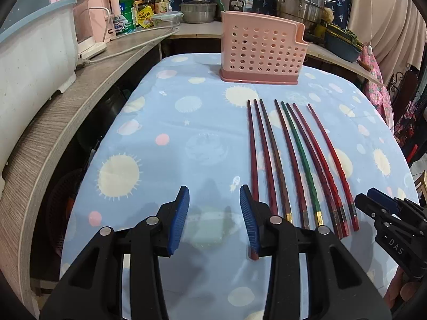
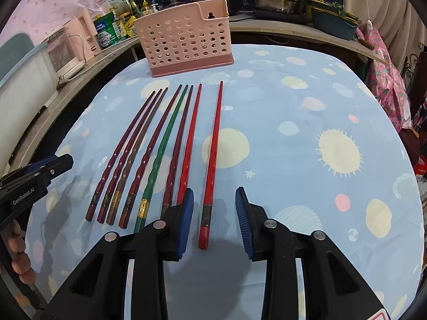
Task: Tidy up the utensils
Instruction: 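Withdraw both open tools from the basket back over the chopsticks, then grasp a red chopstick with right tool while left tool grasps a dark red chopstick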
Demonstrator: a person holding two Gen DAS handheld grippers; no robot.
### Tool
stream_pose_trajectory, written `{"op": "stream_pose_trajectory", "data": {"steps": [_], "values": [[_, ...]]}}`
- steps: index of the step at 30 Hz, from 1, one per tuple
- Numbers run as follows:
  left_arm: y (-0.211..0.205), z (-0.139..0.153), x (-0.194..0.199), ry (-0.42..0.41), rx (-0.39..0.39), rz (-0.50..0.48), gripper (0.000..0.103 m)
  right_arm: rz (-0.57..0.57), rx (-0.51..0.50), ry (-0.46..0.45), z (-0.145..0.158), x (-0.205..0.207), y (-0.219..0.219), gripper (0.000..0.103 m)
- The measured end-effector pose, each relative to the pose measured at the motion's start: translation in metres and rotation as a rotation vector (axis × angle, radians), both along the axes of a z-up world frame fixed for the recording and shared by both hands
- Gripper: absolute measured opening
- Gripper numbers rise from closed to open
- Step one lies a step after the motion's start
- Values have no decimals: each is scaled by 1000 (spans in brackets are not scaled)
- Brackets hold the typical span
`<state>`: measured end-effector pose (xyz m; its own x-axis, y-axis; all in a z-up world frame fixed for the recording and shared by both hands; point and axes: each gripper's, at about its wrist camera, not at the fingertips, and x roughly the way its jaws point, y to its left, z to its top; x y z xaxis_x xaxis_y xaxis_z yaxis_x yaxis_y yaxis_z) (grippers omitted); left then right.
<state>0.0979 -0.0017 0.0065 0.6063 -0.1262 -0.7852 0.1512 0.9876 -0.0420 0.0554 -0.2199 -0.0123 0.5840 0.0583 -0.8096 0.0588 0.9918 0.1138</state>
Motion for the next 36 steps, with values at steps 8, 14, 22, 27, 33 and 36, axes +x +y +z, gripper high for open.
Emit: {"op": "stream_pose_trajectory", "data": {"steps": [8, 14, 22, 27, 33, 36], "values": [[-2, -10, -7, 30, -13, -7, 38, 5, 1, 21, -9, -2, 3, 19], [-3, -18, -11, 56, -25, -15, 38, 6, -4, 29, -16, -6, 3, 12], [-8, -22, -15, 67, -35, -30, 42, -2, 0, 22, -17, -13, -3, 7], [-13, -26, -16, 74, -36, -43, 43, -9, 9, 20, -16, -16, -6, 7], [-19, -34, -15, 87, -16, -44, 42, -12, 20, 22, -17, -17, -6, 7], [-20, -38, -13, 88, -3, -39, 42, -12, 21, 21, -17, -17, -6, 7]]}}
